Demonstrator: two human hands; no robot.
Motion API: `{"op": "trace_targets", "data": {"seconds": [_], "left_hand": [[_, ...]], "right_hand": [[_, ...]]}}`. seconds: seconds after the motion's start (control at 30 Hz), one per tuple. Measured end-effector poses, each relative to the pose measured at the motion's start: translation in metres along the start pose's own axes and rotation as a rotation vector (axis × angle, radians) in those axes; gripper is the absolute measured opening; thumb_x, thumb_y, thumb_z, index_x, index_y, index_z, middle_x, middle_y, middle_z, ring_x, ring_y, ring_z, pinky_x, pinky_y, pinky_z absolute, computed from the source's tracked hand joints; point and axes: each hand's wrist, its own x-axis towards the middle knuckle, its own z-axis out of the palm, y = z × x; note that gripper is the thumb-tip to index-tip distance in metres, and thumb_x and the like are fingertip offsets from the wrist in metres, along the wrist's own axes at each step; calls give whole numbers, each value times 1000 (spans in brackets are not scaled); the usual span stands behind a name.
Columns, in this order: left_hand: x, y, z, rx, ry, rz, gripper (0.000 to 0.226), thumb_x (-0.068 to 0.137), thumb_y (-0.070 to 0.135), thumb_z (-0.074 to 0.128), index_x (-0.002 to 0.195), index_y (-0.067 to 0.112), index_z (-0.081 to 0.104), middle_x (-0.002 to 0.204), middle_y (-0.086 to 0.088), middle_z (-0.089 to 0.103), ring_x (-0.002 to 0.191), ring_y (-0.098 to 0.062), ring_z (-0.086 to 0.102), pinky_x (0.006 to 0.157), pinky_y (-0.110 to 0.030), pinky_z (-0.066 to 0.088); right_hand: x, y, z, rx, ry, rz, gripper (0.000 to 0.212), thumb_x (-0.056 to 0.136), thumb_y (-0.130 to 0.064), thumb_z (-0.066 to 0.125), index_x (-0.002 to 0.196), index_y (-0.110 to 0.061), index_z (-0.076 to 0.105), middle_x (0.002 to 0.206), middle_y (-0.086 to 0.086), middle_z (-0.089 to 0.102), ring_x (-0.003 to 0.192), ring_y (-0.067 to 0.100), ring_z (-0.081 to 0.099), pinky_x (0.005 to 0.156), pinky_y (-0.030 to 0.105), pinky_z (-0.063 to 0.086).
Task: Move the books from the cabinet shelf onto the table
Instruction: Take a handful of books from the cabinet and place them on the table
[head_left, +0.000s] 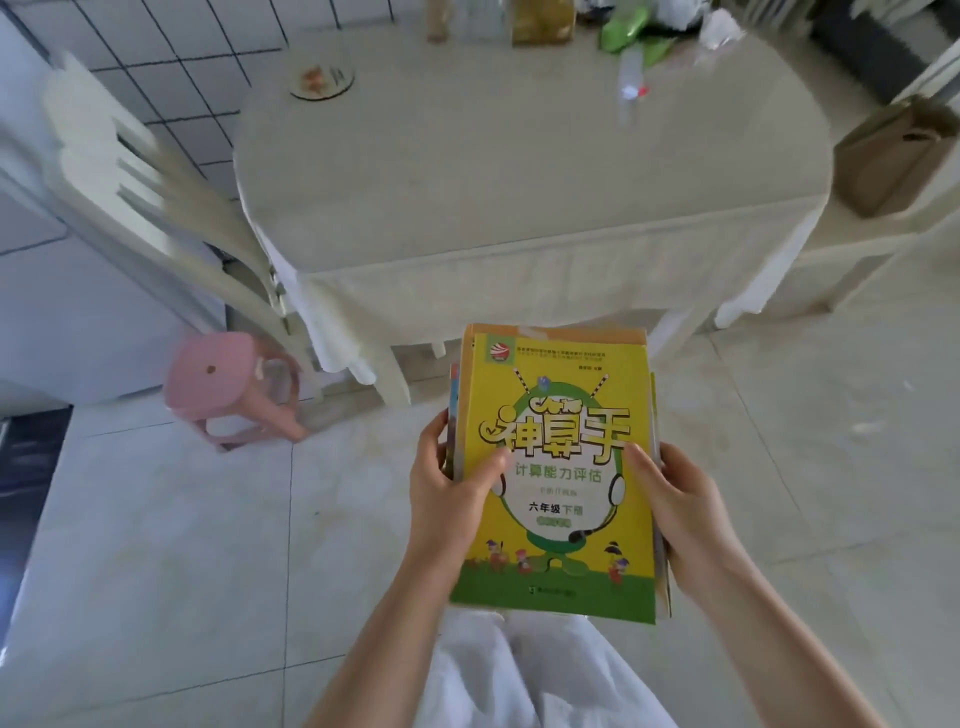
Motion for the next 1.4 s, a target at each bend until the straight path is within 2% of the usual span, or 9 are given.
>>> {"op": "trace_targets", "data": {"seconds": [0.3,0.4,0.5,0.57,0.77,1.07,1.2,1.3,1.4], "left_hand": [[109,50,43,-42,101,2,59,80,24,76,129,31,45,110,7,70,94,-11,70,78,-31,60],[142,68,66,-101,140,-33,54,81,23,76,123,35,43,108,7,71,90,-10,72,74,-31,60],[179,83,88,-162,195,-42,61,80,21,77,131,29,43,109,4,72,90,-14,73,78,-43,60],[202,95,99,-180,222,-41,65,80,20,77,134,28,40,109,2,72,89,-14,73,77,-44,61],[269,126,117,-226,223,-30,63,83,17,73,134,27,38,110,-3,70,89,-17,73,75,-42,61],[380,167,102,-193,201,-18,62,83,17,74,133,28,39,106,-3,70,86,-19,74,73,-46,61],[429,188,90,-196,163,-9,57,82,14,74,126,30,42,108,1,70,90,-18,73,76,-45,60],[458,198,85,-151,145,14,43,80,9,75,116,19,55,103,6,72,92,-18,72,80,-44,60],[476,201,81,-86,149,33,38,73,2,79,101,21,60,98,7,72,93,-20,70,77,-42,60]], "right_hand": [[126,-85,21,-100,-135,-41,19,88,-29,65,103,-18,63,95,7,75,79,27,74,74,54,58],[168,-128,23,-171,-198,-59,21,84,-19,70,103,-18,64,88,0,74,76,24,73,68,45,59],[208,-168,27,-218,-241,-104,22,83,-17,71,104,-18,63,87,-4,71,76,20,71,58,34,55],[234,-191,31,-243,-249,-142,24,82,-16,72,104,-19,63,88,-5,69,76,19,70,57,32,54],[299,-238,52,-275,-281,-170,16,81,-16,73,93,-23,66,88,-4,71,80,23,71,67,40,57],[380,-288,111,-299,-269,-205,19,81,-17,74,97,-18,65,89,-2,71,81,23,70,72,43,58],[417,-309,139,-320,-275,-235,22,80,-17,75,94,-25,60,92,-8,68,87,21,69,75,41,57],[439,-323,151,-355,-262,-290,36,77,-18,78,104,-22,55,96,-11,64,92,21,66,80,42,55],[455,-328,153,-396,-268,-346,49,70,-17,83,108,-21,52,98,-14,62,93,22,65,82,42,54]]}}
